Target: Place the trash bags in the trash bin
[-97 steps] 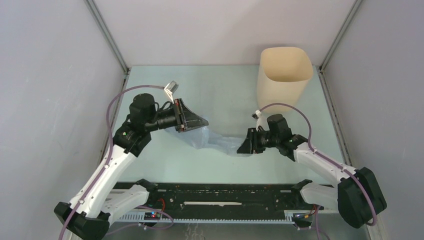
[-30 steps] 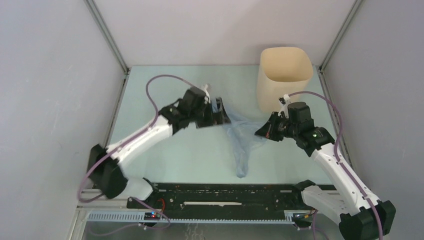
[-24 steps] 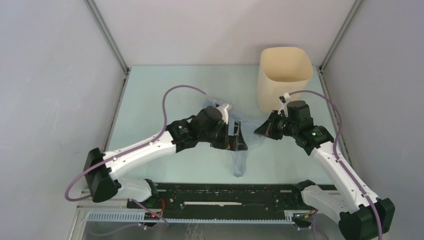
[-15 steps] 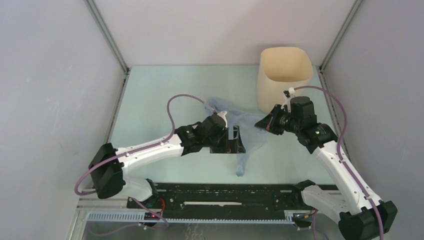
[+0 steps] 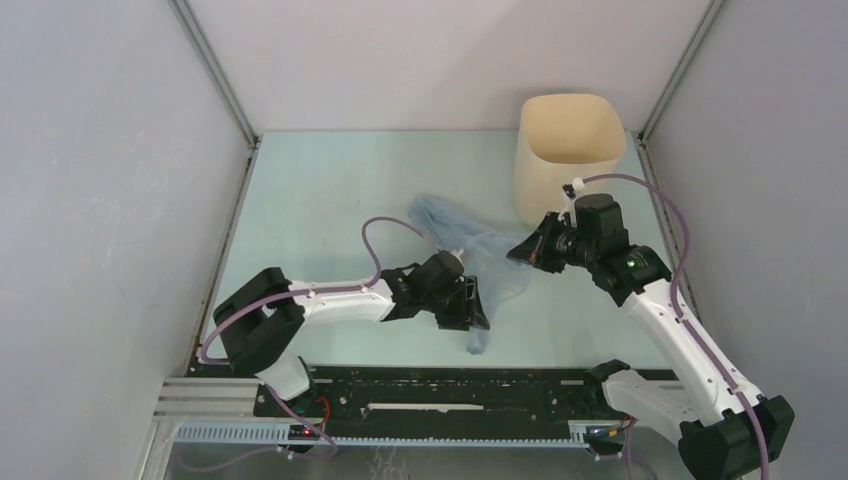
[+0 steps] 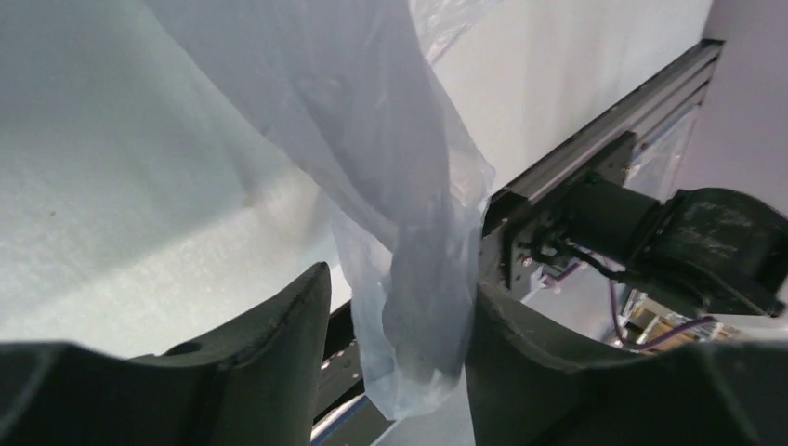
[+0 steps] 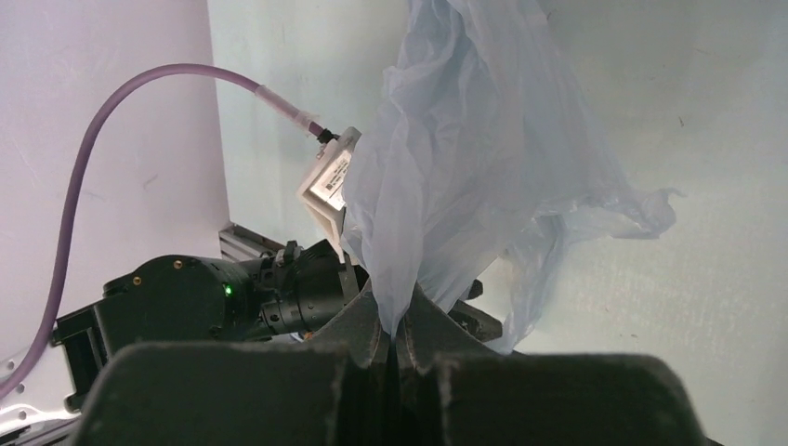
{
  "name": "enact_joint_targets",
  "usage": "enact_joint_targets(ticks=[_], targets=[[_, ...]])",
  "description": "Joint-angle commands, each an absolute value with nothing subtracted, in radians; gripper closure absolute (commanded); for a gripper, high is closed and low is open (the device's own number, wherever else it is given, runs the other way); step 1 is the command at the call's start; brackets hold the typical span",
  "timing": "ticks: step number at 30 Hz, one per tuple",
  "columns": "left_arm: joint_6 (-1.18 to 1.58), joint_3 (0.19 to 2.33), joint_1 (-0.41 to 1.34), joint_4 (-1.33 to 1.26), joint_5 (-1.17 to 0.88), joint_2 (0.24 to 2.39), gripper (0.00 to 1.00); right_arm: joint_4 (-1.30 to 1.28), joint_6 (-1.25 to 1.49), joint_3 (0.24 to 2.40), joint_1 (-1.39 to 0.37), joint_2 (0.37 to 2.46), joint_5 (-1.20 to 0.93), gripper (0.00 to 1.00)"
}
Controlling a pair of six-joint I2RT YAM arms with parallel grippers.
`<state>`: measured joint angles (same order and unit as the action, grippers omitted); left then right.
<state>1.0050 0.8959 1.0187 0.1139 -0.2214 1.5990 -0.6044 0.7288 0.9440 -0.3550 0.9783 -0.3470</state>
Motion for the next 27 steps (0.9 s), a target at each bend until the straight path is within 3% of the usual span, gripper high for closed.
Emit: enact_joint_targets(ticks=[1,2,4,6,11,18,19,20,23,24,27], targets=[[1.032,0.804,1.047,0.098,-0.165,1.522,0.48,-0.624,0.715,0.956,-0.402,0.964,-0.295,1.0],[1.04,0.762,1.052,0.104,-0.14,1.482,0.54,-0.638,0.709,0.956,-0.417,0.966,-0.278,1.0],[1.049,0.682,1.052,0.108,-0.107,1.394,0.82,-0.672,0.703,0.954,-0.448,0.979,-0.258,1.0],[1.018,0.638,1.052,0.163,-0.047,1.303,0.93,-0.708,0.693,0.949,-0.49,1.01,-0.254,1.0],[1.012,0.545,1.037,0.393,0.112,1.046,0.9,-0.832,0.639,0.937,-0.668,1.068,-0.092,1.0],[0.976,0.513,0.974,0.658,0.197,0.814,0.94,-0.942,0.565,0.922,-0.793,1.103,0.158,1.0],[0.955,0.524,0.96,0.681,0.198,0.804,0.94,-0.912,0.551,0.918,-0.793,1.101,0.152,0.96],[0.927,0.538,0.944,0.694,0.198,0.803,0.94,-0.864,0.534,0.905,-0.793,1.101,0.141,0.81],[0.853,0.581,0.885,0.71,0.173,0.853,0.97,-0.7,0.527,0.867,-0.743,1.147,0.086,0.21],[0.831,0.599,0.871,0.712,0.151,0.884,0.99,-0.644,0.518,0.862,-0.705,1.18,0.002,0.15],[0.755,0.66,0.85,0.738,0.145,1.008,1.0,-0.488,0.488,0.85,-0.538,1.27,-0.233,0.14]])
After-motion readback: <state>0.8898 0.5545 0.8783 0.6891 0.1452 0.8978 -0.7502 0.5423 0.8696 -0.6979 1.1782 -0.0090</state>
